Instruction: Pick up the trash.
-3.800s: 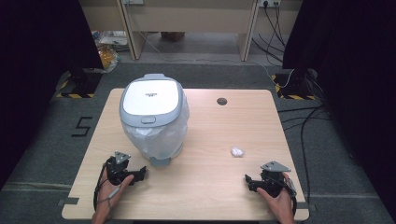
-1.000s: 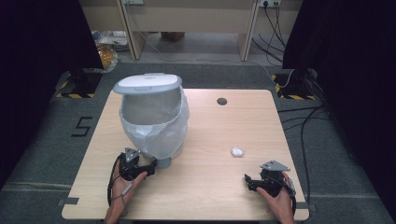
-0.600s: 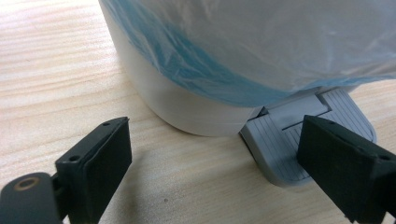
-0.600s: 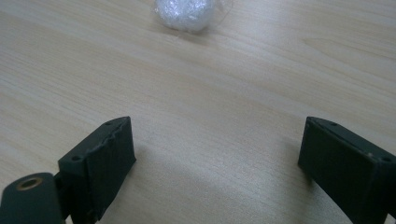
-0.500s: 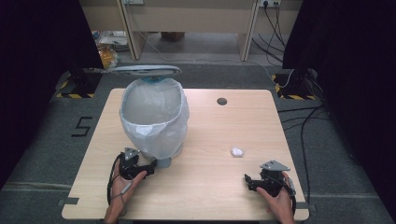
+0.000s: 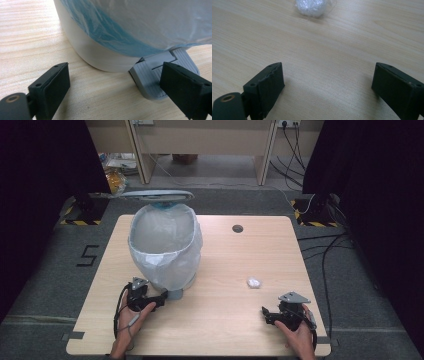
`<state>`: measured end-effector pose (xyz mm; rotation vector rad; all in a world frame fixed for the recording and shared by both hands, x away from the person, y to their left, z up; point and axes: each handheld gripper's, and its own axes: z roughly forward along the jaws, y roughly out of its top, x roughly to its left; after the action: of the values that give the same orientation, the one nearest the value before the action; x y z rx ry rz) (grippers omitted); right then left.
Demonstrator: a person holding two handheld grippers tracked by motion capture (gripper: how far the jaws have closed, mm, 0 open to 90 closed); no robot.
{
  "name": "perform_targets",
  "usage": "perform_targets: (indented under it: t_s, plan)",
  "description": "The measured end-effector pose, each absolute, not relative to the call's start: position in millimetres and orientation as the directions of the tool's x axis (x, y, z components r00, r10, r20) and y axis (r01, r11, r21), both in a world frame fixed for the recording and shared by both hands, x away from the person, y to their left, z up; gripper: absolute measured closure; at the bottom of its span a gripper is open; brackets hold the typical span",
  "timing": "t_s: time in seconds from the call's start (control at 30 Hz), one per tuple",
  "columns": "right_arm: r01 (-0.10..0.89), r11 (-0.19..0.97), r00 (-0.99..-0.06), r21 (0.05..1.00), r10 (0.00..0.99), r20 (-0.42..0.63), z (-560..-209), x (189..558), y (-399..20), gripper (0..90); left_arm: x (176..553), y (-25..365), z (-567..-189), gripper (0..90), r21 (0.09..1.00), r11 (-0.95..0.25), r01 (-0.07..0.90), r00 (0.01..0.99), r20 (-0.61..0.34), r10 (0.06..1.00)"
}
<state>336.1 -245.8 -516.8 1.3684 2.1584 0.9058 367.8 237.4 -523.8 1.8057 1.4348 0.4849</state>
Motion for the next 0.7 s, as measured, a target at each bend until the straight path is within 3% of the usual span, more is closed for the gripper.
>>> perform_targets:
  t_s: [0.2, 0.3, 0.4, 0.7]
  plan:
    - [0.628, 0.302, -0.424, 0.718, 0.905, -0.009, -517, 336, -246, 10.7, 368, 237, -524, 8.5, 0.755, -0.075, 0.651, 0.295, -0.161, 0.942]
    - [0.623, 0.283, -0.415, 0.729, 0.910, 0.002, -516, 337, -248, 17.5, 368, 238, -524, 8.5, 0.755, -0.076, 0.651, 0.297, -0.162, 0.941]
    - [0.598, 0.245, -0.400, 0.763, 0.916, 0.018, -511, 337, -250, 18.0, 368, 238, -524, 8.5, 0.755, -0.076, 0.651, 0.297, -0.162, 0.941]
    - [0.524, 0.277, -0.438, 0.806, 0.899, -0.025, -497, 344, -238, 26.9, 368, 238, -524, 8.5, 0.755, -0.076, 0.651, 0.297, -0.162, 0.941]
